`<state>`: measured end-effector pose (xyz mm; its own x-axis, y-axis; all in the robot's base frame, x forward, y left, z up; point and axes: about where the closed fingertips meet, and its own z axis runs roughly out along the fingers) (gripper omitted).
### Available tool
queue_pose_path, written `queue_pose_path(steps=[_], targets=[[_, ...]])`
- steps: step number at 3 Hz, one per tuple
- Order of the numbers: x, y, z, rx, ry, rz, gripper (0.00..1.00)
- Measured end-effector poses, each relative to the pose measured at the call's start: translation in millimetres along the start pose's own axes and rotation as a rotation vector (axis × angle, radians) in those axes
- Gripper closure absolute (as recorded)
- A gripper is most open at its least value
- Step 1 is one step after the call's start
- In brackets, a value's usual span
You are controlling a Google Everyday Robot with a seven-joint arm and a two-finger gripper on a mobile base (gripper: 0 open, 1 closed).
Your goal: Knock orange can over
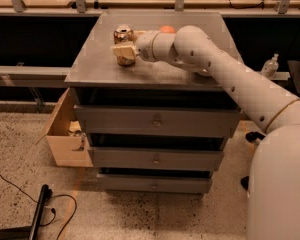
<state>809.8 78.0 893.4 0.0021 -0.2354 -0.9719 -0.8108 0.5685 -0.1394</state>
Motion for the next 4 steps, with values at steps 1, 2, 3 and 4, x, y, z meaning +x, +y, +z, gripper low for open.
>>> queue_pose_path(steps=[1, 2, 3, 4], targets=[[-6.8, -3.6, -0.3, -0.015, 0.009, -0.040, 0.65], [-24.0, -13.3, -6.1, -0.039, 0.028, -0.097, 0.87], [-71.3, -33.8, -22.9, -0.077, 0.092, -0.205, 1.00], [-93.1, -42.7, -31.6, -0.107, 0.195, -0.304, 1.00]])
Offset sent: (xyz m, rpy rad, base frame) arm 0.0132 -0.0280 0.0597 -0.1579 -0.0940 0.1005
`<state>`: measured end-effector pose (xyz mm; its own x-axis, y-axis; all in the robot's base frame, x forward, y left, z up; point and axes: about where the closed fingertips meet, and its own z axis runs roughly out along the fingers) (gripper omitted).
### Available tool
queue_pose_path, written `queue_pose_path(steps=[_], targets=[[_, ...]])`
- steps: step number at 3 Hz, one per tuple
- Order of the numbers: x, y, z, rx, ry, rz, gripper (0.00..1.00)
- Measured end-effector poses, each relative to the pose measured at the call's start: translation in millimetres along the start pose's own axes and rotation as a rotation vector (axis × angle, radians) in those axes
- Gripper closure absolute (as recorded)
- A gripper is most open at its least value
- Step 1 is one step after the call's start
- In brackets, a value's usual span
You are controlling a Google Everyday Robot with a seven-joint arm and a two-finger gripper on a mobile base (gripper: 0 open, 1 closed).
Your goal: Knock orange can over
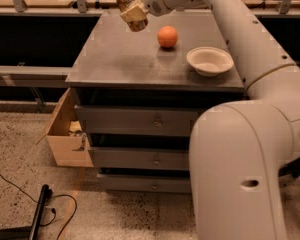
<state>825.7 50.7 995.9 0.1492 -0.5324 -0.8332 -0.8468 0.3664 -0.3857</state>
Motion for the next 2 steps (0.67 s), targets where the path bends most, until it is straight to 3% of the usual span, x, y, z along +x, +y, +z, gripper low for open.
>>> queue_pose_path(steps=[1, 2], targets=[[6.5, 12.4, 5.0, -0.085, 0.113, -0.048, 1.00], [20.9, 49.6, 9.7, -0.234, 0.207, -0.067, 1.00]])
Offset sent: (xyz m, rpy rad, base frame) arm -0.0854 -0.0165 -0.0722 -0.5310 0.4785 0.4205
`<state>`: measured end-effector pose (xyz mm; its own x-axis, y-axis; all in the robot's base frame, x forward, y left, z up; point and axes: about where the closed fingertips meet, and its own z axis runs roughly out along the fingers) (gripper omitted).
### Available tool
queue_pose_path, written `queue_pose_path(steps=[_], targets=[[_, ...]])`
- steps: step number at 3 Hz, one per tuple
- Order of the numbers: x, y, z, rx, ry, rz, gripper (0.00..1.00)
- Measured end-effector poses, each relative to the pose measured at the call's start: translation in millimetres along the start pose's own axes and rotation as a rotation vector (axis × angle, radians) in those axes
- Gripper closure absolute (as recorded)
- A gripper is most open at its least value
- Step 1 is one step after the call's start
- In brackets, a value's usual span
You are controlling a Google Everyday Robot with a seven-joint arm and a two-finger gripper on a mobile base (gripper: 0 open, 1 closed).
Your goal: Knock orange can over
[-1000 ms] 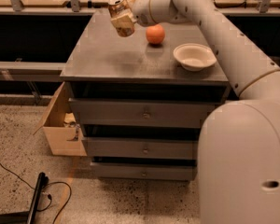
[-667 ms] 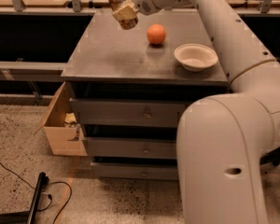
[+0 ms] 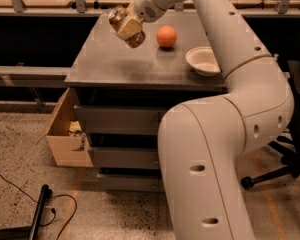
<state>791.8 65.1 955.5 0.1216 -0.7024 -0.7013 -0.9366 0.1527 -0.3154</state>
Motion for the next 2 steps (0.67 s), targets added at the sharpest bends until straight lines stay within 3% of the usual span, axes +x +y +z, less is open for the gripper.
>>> queue_pose_path(steps=[1, 2], targets=[[15.6, 40.6, 10.0, -0.166, 0.097, -0.017, 1.00], [26.2, 67.6, 8.2, -0.280, 0.207, -0.061, 1.00]])
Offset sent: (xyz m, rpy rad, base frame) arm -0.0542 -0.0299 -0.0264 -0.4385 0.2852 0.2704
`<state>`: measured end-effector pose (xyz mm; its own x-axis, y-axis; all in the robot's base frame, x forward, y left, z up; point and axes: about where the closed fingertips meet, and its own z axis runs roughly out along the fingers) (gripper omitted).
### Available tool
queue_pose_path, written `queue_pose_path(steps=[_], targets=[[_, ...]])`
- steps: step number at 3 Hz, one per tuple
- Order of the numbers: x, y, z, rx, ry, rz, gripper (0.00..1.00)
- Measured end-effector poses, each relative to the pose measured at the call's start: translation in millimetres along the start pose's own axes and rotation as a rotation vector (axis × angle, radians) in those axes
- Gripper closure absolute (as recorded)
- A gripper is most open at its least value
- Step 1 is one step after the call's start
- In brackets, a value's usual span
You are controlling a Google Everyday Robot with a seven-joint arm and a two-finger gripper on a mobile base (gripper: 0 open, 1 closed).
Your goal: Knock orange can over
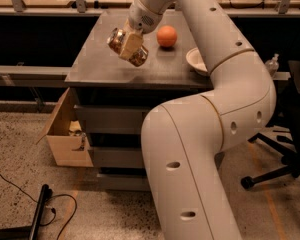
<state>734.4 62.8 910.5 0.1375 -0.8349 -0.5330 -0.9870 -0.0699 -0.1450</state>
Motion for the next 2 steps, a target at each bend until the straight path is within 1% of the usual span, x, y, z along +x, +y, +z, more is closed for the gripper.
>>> queue_pose_path(steps=[1, 2], targets=[[6.4, -2.4, -7.2, 0.018, 0.090, -0.028, 1.00], [10.1, -14.8, -10.2, 0.065, 0.166, -0.062, 1.00]])
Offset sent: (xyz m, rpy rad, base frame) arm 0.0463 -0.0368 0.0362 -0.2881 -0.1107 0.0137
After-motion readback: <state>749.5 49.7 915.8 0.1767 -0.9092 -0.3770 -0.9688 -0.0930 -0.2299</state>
